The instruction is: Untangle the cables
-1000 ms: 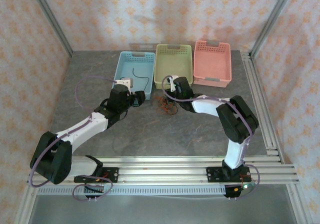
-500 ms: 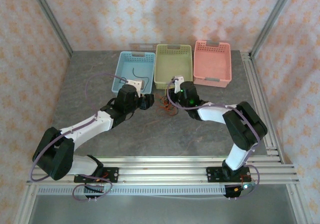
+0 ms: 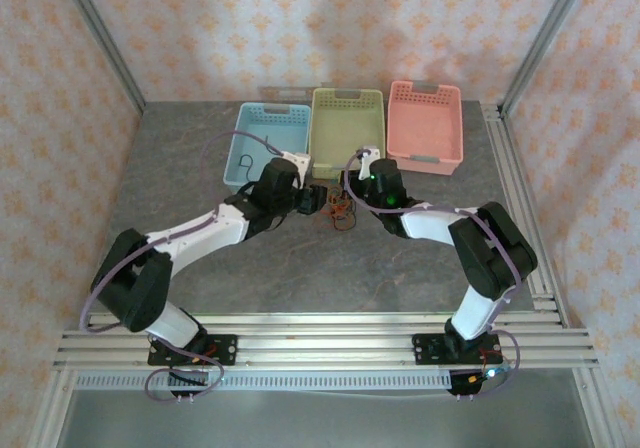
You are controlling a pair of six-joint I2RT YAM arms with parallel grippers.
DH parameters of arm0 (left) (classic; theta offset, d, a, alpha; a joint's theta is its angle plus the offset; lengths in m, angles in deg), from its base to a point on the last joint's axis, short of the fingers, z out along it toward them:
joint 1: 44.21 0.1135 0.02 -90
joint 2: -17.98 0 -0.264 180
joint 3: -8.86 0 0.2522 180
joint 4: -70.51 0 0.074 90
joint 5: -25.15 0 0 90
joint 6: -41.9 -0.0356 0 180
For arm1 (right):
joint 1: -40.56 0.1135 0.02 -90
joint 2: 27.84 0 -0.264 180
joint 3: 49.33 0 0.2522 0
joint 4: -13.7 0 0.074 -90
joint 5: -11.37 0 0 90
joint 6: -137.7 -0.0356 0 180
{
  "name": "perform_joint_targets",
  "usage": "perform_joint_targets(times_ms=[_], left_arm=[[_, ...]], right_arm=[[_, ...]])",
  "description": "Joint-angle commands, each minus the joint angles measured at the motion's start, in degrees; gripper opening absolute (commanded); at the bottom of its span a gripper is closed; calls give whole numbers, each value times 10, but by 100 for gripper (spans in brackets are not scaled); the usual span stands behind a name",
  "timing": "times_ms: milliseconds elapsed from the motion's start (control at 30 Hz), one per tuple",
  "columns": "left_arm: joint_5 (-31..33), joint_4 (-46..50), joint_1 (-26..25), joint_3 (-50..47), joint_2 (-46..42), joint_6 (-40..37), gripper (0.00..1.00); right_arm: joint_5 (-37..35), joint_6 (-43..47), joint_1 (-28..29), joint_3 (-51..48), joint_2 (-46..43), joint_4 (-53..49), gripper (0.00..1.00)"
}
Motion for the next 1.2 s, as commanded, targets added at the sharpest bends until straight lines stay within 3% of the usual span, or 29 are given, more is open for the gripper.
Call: perform_joint_targets(times_ms=[0, 233, 533, 800, 967, 1167], left_arm=[[-11, 67, 0, 51, 43, -8, 59], [-58, 96, 0, 123, 126, 13, 61], [-50, 101, 0, 141, 155, 28, 59], [-74, 94, -1, 149, 163, 30, 41], [-71, 92, -1, 144, 157, 30, 19], [-60, 91, -1, 140, 153, 32, 5]], right_arm=[[2, -27, -8, -3, -2, 27, 0], [10, -39, -20, -9, -2, 37, 0], [16, -42, -19, -6, 2, 37, 0], [19, -31, -20, 0, 3, 26, 0], [25, -32, -19, 4, 6, 24, 0], [32, -38, -19, 15, 16, 20, 0]])
